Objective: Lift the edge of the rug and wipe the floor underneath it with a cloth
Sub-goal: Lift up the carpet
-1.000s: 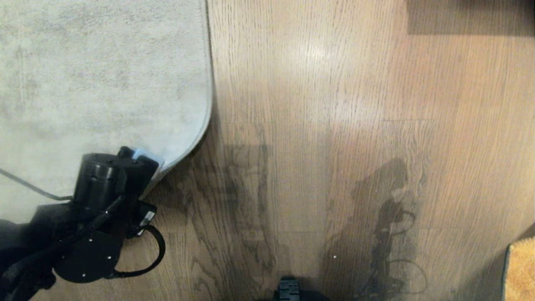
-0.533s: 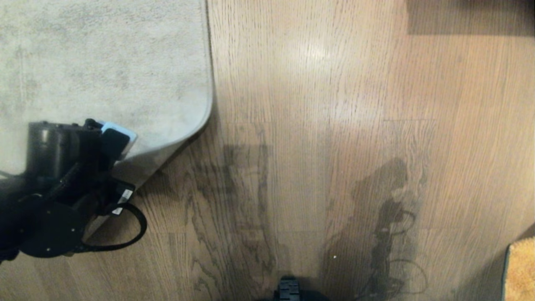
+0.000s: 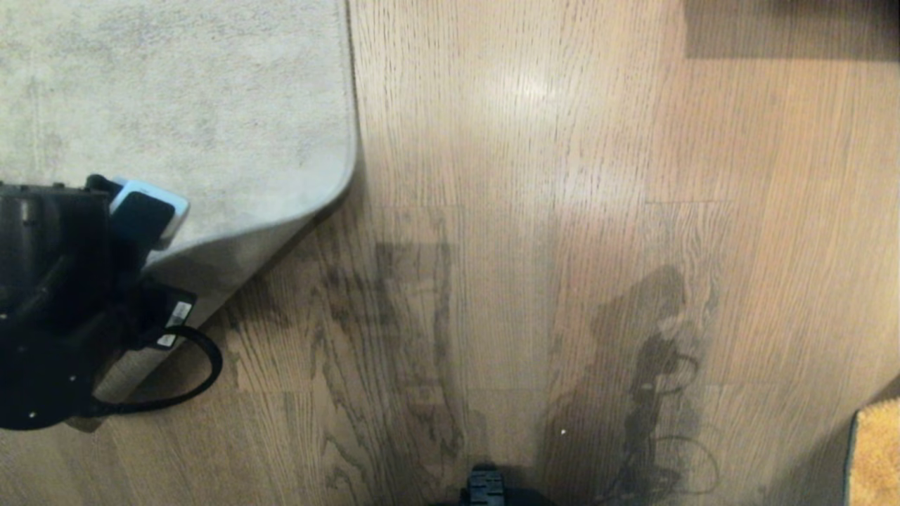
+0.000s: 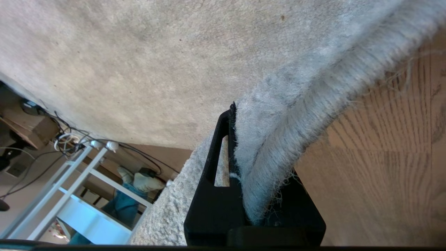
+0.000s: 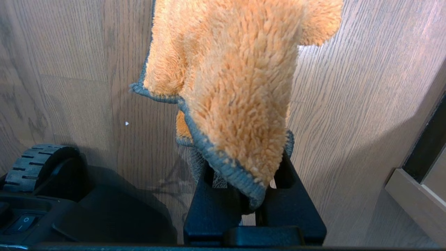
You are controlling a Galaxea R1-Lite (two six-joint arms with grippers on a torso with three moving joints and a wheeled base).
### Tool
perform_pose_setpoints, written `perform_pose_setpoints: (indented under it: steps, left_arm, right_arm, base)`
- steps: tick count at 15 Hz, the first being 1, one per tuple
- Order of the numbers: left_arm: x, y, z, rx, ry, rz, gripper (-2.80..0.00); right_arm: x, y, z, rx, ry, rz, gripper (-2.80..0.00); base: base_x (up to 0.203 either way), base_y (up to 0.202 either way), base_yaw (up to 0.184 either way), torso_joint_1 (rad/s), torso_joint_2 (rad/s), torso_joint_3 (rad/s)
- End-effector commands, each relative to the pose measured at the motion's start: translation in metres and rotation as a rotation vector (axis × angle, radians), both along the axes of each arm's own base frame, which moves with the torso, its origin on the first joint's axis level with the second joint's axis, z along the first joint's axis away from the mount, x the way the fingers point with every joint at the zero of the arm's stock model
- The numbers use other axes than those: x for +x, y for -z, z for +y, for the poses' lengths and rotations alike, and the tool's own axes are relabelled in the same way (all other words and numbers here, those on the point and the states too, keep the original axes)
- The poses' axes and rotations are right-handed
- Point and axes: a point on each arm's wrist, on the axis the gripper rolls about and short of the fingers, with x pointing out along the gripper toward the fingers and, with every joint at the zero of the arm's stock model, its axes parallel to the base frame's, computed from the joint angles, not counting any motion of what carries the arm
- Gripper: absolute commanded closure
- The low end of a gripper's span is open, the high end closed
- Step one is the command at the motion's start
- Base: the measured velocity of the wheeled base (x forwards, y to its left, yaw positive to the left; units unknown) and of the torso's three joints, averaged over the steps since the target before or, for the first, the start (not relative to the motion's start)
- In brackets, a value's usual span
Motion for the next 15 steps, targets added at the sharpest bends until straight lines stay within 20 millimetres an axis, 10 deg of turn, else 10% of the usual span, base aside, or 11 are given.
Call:
perform_pose_setpoints:
  steps: [1, 15]
  left_arm:
    - [-0.008, -0.005, 0.004, 0.007, -0.002, -0.019, 0.0]
    - [-0.022, 0.003, 0.008, 0.01, 0.004, -0.009, 0.0]
  right_arm:
    - [0.0, 0.0, 0.0, -0.001, 0.0, 0.001, 0.0]
    - [0.0, 0.0, 0.0, -0.001, 0.0, 0.001, 0.0]
  base:
    - [0.0, 0.0, 0.0, 0.0, 0.0, 0.0]
    - [0.0, 0.0, 0.0, 0.0, 0.0, 0.0]
